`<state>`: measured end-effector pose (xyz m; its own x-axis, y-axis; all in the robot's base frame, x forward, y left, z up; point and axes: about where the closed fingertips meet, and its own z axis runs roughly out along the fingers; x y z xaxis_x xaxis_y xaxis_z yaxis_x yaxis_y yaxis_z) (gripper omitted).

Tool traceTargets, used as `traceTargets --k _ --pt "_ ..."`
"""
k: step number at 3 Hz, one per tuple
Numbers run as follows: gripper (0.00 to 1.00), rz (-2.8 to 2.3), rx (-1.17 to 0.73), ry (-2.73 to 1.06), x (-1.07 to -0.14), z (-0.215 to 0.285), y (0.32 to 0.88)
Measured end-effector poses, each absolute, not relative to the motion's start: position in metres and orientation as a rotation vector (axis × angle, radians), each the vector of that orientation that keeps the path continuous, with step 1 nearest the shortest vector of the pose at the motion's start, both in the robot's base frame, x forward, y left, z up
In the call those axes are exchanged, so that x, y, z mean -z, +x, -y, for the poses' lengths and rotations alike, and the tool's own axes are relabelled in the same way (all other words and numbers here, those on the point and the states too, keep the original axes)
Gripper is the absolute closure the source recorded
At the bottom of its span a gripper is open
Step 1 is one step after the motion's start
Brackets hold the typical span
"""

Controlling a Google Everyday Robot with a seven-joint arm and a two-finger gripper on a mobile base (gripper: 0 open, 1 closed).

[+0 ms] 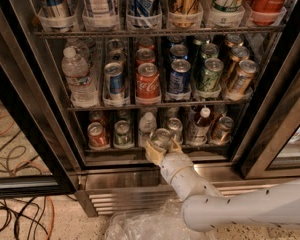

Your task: Pick 7up can from bottom shelf of fridge

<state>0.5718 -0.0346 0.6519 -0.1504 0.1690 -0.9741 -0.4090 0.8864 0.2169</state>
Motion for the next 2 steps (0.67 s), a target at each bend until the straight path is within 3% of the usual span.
traceTargets --k 2 --pt "1.0 -1.664 -0.59 -0.211 -0.659 0.022 0.55"
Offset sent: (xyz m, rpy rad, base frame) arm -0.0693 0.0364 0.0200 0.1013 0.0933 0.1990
